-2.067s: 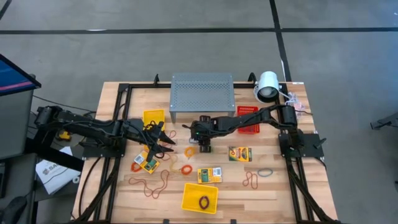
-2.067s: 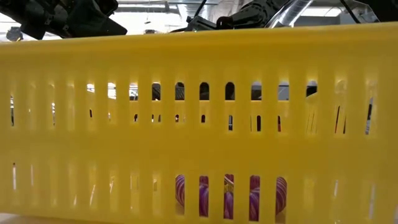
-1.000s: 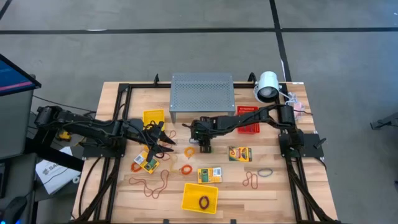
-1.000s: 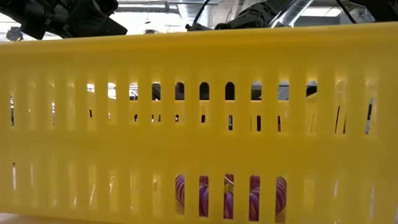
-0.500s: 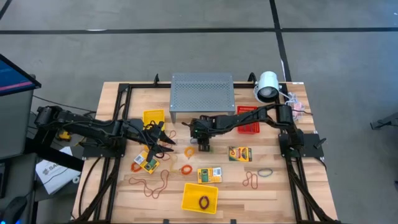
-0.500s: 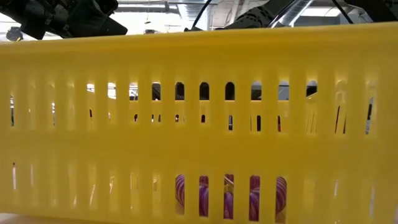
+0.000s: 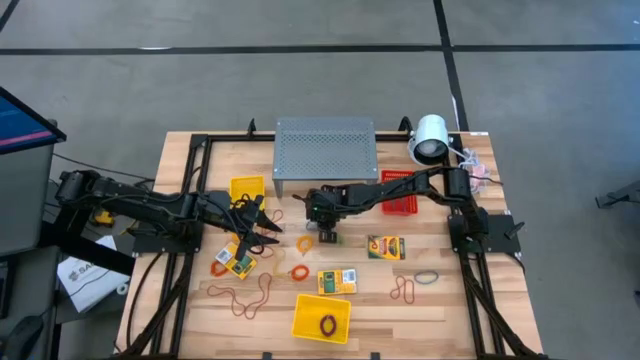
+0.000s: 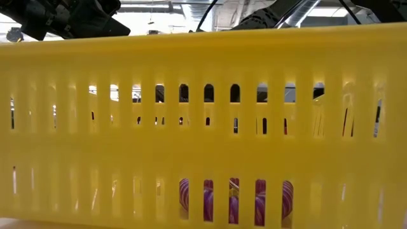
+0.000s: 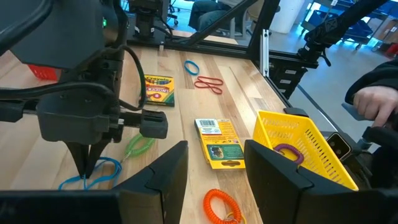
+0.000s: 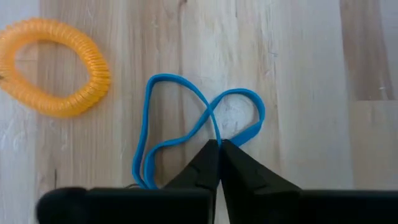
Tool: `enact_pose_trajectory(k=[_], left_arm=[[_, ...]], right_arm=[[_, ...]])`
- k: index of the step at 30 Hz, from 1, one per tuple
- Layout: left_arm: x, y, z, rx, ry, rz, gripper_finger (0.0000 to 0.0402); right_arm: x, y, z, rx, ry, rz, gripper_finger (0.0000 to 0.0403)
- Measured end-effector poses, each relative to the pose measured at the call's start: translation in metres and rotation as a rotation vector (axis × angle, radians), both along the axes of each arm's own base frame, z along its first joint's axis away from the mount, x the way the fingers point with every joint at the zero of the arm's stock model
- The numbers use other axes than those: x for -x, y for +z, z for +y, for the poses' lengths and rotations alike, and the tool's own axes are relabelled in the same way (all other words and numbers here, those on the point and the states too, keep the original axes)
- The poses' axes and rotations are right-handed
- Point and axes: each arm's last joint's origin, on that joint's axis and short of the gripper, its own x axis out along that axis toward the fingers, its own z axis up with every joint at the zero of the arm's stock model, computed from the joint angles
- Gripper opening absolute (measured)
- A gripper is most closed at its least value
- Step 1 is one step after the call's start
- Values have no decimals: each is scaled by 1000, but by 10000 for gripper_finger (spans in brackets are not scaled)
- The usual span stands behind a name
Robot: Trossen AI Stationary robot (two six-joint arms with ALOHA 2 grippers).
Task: Pick & Place Office Desk Supplies
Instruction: Put the blue rubber band into the red bin
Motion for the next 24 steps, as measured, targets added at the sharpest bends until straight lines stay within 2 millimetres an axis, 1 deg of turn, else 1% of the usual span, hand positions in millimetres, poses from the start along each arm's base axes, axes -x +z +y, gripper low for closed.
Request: enact_pose_trajectory(k=[5,12,20,24], left_arm=[[0,0,0,0,-1,0,155],[0,0,0,-2,0,0,155],[0,0,0,-2,-1,0,155],[0,0,0,-2,-1,0,155]], right_arm=[[0,0,0,3,7,1,4],[2,10,1,7,25,-16,2],[4,30,2,14,38,-66,1],[6,46,2,16,42,-106,1]])
